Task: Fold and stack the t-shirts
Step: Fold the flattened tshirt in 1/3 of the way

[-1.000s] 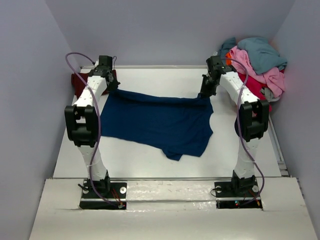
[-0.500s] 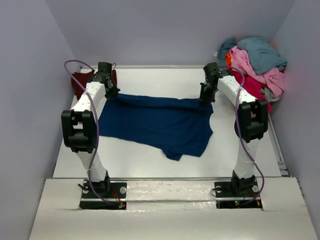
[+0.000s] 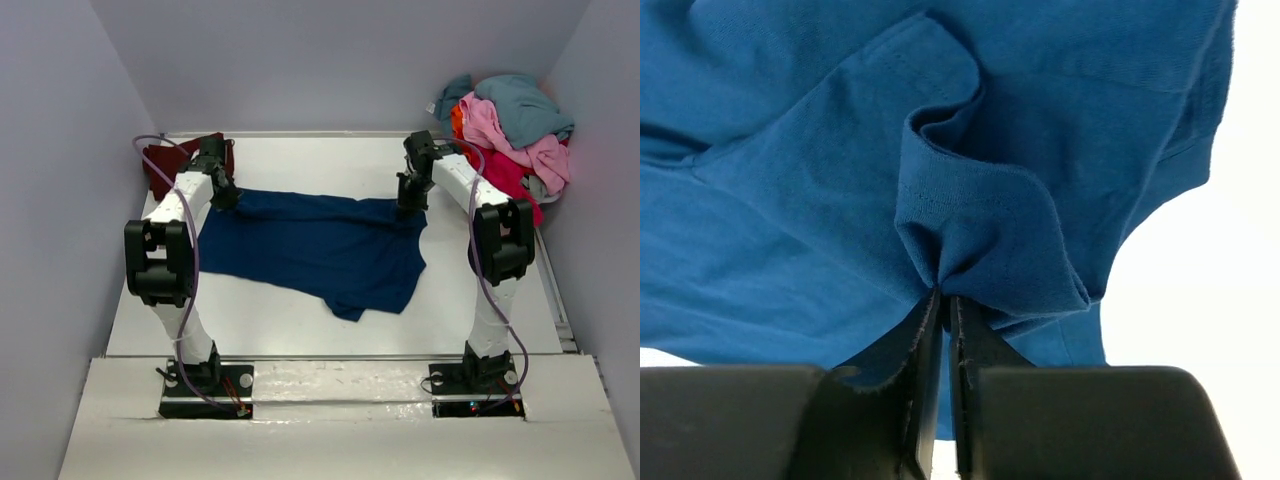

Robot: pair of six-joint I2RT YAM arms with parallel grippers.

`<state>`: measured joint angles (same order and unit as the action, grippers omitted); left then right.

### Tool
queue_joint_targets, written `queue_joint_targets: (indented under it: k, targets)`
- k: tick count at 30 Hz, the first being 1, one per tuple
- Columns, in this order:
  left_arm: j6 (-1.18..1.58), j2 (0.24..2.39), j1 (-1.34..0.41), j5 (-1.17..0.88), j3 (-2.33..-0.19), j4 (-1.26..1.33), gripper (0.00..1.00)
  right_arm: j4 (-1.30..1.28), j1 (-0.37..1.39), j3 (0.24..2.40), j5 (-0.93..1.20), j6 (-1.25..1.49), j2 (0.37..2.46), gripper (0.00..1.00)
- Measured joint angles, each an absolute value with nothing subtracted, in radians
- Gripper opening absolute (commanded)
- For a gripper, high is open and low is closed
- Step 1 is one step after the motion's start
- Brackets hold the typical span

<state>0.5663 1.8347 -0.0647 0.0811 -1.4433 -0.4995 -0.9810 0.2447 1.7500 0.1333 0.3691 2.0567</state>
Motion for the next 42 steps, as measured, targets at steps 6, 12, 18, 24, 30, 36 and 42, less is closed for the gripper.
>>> queue_joint_targets:
  k: [6, 12, 18, 24, 30, 36, 42]
  targets:
    - [0.593, 1.816, -0.065, 0.081, -1.4, -0.498, 0.25, -0.989, 0.255, 1.75, 0.146, 0.356, 2.057, 0.45]
    - [0.614, 1.757, -0.07, 0.084, -1.373, -0.493, 0.57, -0.991, 0.257, 1.75, 0.151, 0.344, 2.057, 0.57]
    - [0.626, 1.722, -0.072, 0.094, -1.367, -0.494, 0.79, -0.994, 0.257, 1.741, 0.152, 0.338, 2.057, 0.58]
    - [0.625, 1.718, -0.08, 0.098, -1.372, -0.497, 0.77, -0.998, 0.257, 1.733, 0.139, 0.337, 2.056, 0.58]
    - [0.608, 1.79, -0.09, 0.093, -1.474, -0.515, 0.76, -1.023, 0.257, 1.804, 0.081, 0.347, 2.056, 0.57]
    - [0.585, 1.92, -0.092, 0.089, -1.64, -0.527, 0.75, -1.047, 0.255, 2.018, 0.043, 0.36, 2.093, 0.57]
    - [0.569, 2.0, -0.092, 0.084, -1.71, -0.55, 0.73, -1.057, 0.254, 2.13, 0.037, 0.366, 2.182, 0.57]
